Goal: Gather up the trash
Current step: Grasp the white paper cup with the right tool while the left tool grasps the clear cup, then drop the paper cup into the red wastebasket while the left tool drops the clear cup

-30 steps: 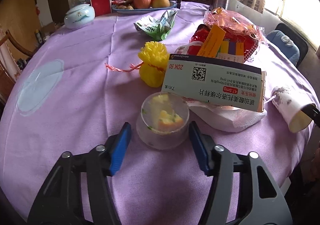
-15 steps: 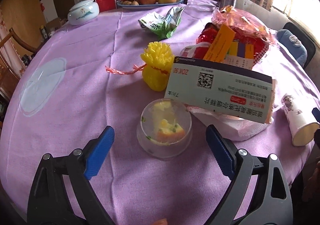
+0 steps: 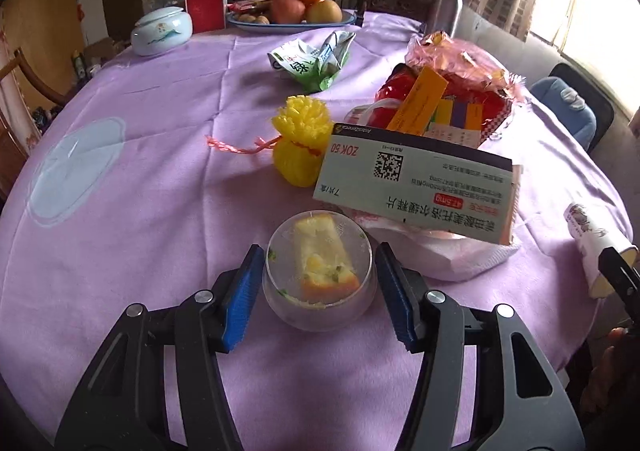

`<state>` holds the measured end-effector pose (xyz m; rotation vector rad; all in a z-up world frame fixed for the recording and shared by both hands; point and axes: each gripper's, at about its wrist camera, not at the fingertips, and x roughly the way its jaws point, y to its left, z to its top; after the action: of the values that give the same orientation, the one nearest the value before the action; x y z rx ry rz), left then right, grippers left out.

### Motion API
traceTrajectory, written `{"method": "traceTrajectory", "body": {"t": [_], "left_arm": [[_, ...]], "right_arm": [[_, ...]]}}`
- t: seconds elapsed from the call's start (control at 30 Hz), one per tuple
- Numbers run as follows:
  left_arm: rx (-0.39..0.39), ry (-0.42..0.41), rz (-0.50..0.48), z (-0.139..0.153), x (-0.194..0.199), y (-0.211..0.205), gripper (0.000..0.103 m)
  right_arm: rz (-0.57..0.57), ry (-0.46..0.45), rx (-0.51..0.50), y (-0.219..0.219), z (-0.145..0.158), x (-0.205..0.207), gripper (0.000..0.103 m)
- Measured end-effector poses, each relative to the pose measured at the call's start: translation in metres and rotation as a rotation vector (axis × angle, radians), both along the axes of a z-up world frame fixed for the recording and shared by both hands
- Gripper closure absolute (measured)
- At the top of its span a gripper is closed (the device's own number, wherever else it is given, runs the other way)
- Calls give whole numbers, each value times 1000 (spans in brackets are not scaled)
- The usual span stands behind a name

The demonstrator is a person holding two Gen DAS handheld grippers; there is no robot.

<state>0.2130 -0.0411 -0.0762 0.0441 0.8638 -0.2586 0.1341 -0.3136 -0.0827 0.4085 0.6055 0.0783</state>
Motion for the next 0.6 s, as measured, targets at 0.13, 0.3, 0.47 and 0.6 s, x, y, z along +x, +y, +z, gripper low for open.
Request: {"method": "traceTrajectory", "body": {"t": [0.13,0.3,0.47,0.6], "left_arm": [[-29,-26,-14,6,-13,8,46],[-37,15,-35,-5,-12,12,46],[-8,-14,-10,-6,-21,8,46],[3,-109,-17,13,-42,0,46]], "right_arm": [[-43,-70,3,-17,13,-28,8],[-85,-95,24,-40,19,-55,8],[-139,-115,-6,-58,24,-83,8],[-230,-114,-47,-89,22,-118,8]]}}
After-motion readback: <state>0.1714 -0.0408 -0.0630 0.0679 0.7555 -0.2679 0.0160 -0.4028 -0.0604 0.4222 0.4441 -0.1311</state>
